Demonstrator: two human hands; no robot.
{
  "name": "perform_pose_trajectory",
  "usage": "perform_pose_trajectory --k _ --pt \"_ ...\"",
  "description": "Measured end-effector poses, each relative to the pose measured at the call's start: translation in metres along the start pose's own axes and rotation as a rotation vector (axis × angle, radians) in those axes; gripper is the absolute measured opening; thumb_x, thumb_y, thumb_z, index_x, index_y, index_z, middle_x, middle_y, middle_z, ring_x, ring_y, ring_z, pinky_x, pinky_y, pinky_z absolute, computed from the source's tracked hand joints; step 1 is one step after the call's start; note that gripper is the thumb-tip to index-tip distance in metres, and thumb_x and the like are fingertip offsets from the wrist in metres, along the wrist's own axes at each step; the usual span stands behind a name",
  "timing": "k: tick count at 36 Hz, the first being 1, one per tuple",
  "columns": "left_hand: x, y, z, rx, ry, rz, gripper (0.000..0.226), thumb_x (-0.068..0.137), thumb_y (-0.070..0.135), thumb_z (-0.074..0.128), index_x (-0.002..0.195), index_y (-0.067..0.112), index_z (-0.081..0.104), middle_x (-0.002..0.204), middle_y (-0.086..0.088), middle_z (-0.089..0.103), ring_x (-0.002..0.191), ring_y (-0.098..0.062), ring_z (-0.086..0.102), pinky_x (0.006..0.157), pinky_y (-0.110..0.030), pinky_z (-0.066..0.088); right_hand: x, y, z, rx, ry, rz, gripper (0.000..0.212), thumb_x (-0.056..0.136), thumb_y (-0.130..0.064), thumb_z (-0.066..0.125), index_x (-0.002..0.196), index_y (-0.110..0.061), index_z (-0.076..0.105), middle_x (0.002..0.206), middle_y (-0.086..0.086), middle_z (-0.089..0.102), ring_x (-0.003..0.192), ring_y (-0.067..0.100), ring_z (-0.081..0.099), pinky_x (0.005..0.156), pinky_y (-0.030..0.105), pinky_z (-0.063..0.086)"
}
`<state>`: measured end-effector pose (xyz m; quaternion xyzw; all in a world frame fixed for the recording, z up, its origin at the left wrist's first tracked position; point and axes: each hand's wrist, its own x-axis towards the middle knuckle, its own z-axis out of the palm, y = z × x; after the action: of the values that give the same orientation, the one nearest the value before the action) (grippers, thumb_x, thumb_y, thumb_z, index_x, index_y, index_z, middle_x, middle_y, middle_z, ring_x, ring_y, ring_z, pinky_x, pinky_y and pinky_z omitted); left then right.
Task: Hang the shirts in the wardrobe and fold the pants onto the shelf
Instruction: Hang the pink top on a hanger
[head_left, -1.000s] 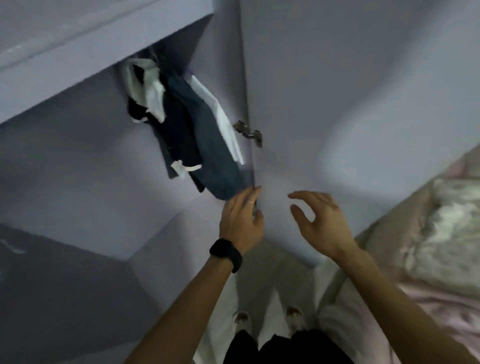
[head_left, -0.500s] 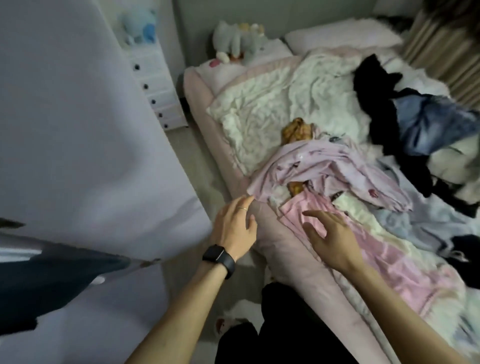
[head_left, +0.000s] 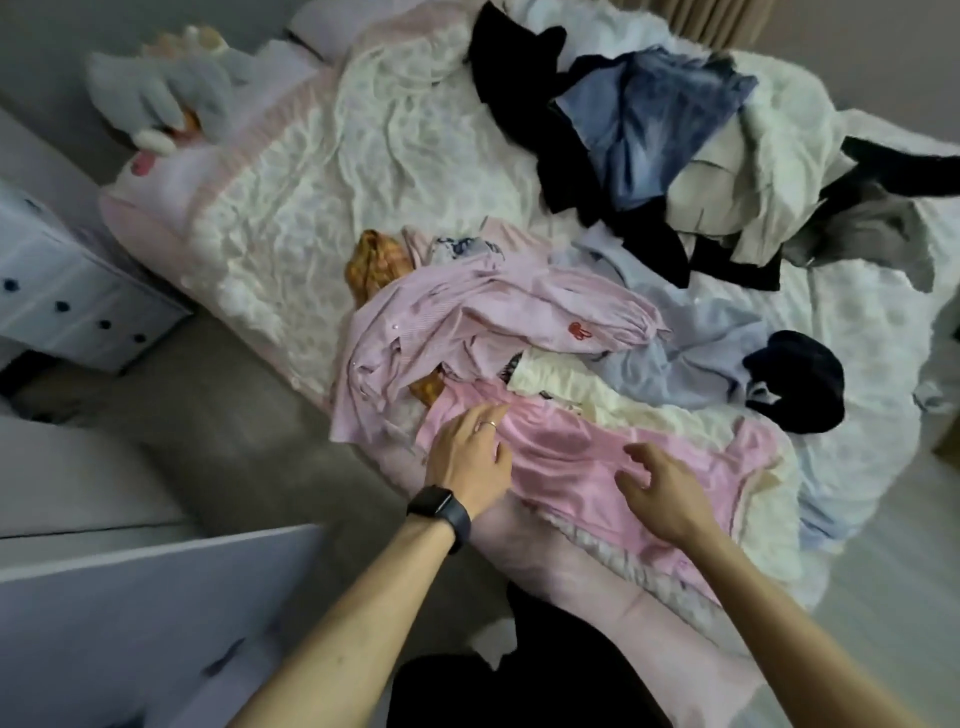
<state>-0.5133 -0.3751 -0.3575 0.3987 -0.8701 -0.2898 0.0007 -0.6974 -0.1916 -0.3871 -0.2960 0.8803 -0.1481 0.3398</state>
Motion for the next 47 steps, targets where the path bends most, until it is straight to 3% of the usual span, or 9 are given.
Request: perform_pose_trajectory --k 13,18,20,23,31,34,37,42,47 --pt "0.097 0.063 0.166 0.285 -0.553 0.242 0.064 0.097 0.026 0.051 0.157 0.023 0.027 0.164 -0.004 0.022 0.148 -0.024 0.027 0.121 -0.040 0.022 0.085 0.172 -0.003 0.072 0.039 0.424 0.084 0.088 -0.015 0.065 0.157 -0.028 0.020 0.166 0.014 0.005 0.145 0.037 0.034 0.101 0.051 0.044" --pt "0.117 0.069 0.213 0.351 -0.674 0.272 0.084 0.093 0.026 0.058 0.160 0.034 0.008 0.168 0.002 -0.001 0.150 -0.025 0.023 0.117 -0.046 0.028 0.095 0.211 0.002 0.012 -0.014 0.471 0.045 0.095 -0.028 0.061 0.139 -0.025 0.051 0.146 0.019 0.049 0.121 0.038 0.057 0.087 0.043 0.048" --pt "0.122 0.066 0.219 0.343 -0.741 0.223 0.082 0.093 0.029 0.057 0.160 0.033 0.010 0.163 -0.004 0.022 0.142 -0.029 0.037 0.112 -0.046 0.036 0.095 0.207 -0.003 -0.003 0.040 0.455 0.024 0.094 -0.032 0.060 0.113 -0.019 0.065 0.114 0.018 0.069 0.098 0.037 0.064 0.071 0.036 0.043" --pt "0.117 0.062 0.211 0.292 -0.789 0.144 0.070 0.094 0.036 0.056 0.157 0.024 0.027 0.148 -0.007 0.044 0.126 -0.031 0.052 0.101 -0.045 0.046 0.082 0.178 -0.016 0.090 0.103 0.387 0.025 0.094 -0.041 0.063 0.102 -0.018 0.068 0.089 0.005 0.071 0.084 0.030 0.064 0.068 0.036 0.046" --pt "0.074 0.078 0.114 -0.288 -0.365 0.082 0.073 0.072 0.058 0.072 0.137 0.050 0.040 0.135 0.016 0.049 0.121 -0.003 0.050 0.094 -0.020 0.044 0.058 0.039 -0.076 0.714 -0.102 0.060 0.031 0.094 -0.034 0.071 0.087 -0.004 0.069 0.067 -0.004 0.067 0.061 0.006 0.060 0.059 0.017 0.046" --pt "0.062 0.089 0.069 -0.484 -0.205 0.023 0.076 0.067 0.065 0.076 0.134 0.053 0.041 0.127 0.026 0.057 0.112 0.009 0.054 0.088 -0.011 0.045 0.059 -0.020 -0.099 0.689 -0.235 -0.112 0.031 0.091 -0.044 0.073 0.084 -0.014 0.073 0.072 -0.005 0.068 0.064 0.005 0.059 0.063 0.020 0.046" --pt "0.059 0.092 0.024 -0.589 -0.036 -0.005 0.050 0.071 0.055 0.081 0.114 0.052 0.056 0.108 0.025 0.067 0.099 0.007 0.063 0.077 -0.010 0.048 0.061 -0.075 -0.115 0.580 -0.322 -0.271 0.027 0.089 -0.047 0.073 0.083 -0.020 0.073 0.077 0.000 0.073 0.068 0.010 0.062 0.068 0.027 0.048" --pt "0.045 0.065 -0.059 -0.485 0.183 -0.123 0.040 0.070 0.066 0.074 0.087 0.030 0.067 0.075 0.009 0.069 0.070 -0.008 0.063 0.062 -0.032 0.052 0.045 -0.152 -0.122 0.629 -0.290 -0.495 0.010 0.085 -0.029 0.078 0.093 -0.026 0.072 0.079 0.007 0.072 0.069 0.016 0.068 0.066 0.024 0.050" --pt "-0.002 0.017 -0.134 -0.666 0.375 -0.138 0.037 0.061 0.069 0.077 0.086 0.042 0.071 0.084 0.016 0.075 0.079 -0.001 0.069 0.065 -0.019 0.053 0.029 -0.190 -0.109 0.513 -0.211 -0.569 0.046 0.082 -0.023 0.080 0.115 -0.053 0.065 0.123 -0.019 0.063 0.108 0.001 0.058 0.091 0.039 0.055"
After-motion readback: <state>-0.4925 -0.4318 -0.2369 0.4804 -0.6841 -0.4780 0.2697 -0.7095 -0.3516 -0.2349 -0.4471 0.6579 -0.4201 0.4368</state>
